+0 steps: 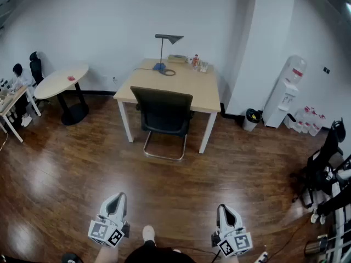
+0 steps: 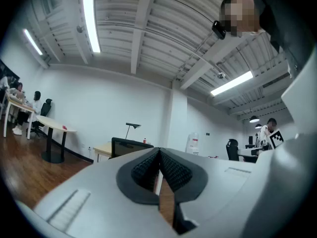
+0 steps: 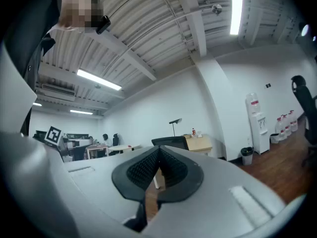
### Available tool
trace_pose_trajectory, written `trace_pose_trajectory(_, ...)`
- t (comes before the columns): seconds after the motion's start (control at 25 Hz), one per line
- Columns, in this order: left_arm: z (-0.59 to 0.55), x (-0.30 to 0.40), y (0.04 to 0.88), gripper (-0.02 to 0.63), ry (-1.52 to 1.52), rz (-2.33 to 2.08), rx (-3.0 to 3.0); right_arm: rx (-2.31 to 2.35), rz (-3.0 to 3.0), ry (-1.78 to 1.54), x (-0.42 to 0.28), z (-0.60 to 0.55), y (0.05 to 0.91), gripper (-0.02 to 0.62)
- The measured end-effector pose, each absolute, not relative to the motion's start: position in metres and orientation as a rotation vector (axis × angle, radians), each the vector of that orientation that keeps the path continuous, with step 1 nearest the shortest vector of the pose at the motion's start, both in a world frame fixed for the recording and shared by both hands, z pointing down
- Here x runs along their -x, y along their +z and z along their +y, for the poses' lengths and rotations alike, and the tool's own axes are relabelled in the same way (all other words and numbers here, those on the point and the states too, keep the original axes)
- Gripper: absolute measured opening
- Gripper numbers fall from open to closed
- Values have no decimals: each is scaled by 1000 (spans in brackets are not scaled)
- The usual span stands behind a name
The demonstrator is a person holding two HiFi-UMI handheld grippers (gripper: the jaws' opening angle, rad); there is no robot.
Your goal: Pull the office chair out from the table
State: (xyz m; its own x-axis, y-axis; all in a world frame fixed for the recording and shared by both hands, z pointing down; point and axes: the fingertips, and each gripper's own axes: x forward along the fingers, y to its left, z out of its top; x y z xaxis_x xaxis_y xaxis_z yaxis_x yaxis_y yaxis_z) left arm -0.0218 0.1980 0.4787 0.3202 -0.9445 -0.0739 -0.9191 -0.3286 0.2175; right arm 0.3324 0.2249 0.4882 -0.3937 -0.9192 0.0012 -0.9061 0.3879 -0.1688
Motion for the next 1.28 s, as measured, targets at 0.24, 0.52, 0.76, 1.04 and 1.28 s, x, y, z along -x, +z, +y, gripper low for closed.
trace_pose_trajectory(0.24, 155, 61, 483, 2, -309, -1723, -2438, 1679, 2541, -203, -294, 194, 485, 14)
trace_pose_trajectory(0.52, 115, 105, 486, 2, -309, -1716, -2444, 1643, 2549, -211, -236, 144, 493, 14)
trace_pose_trajectory(0.76, 100, 152, 487, 2, -279, -1738, -2414, 1444, 2656, -248, -164, 121, 489, 15)
trace_pose_trajectory(1.04, 84, 193, 503, 2, -289, -1788, -2313, 1412, 2774, -209, -121, 100, 500, 15)
trace_pose_trajectory(1.28, 58, 197, 511, 2, -262, -1807, -2303, 1486, 2670, -305, -139, 44, 516, 15)
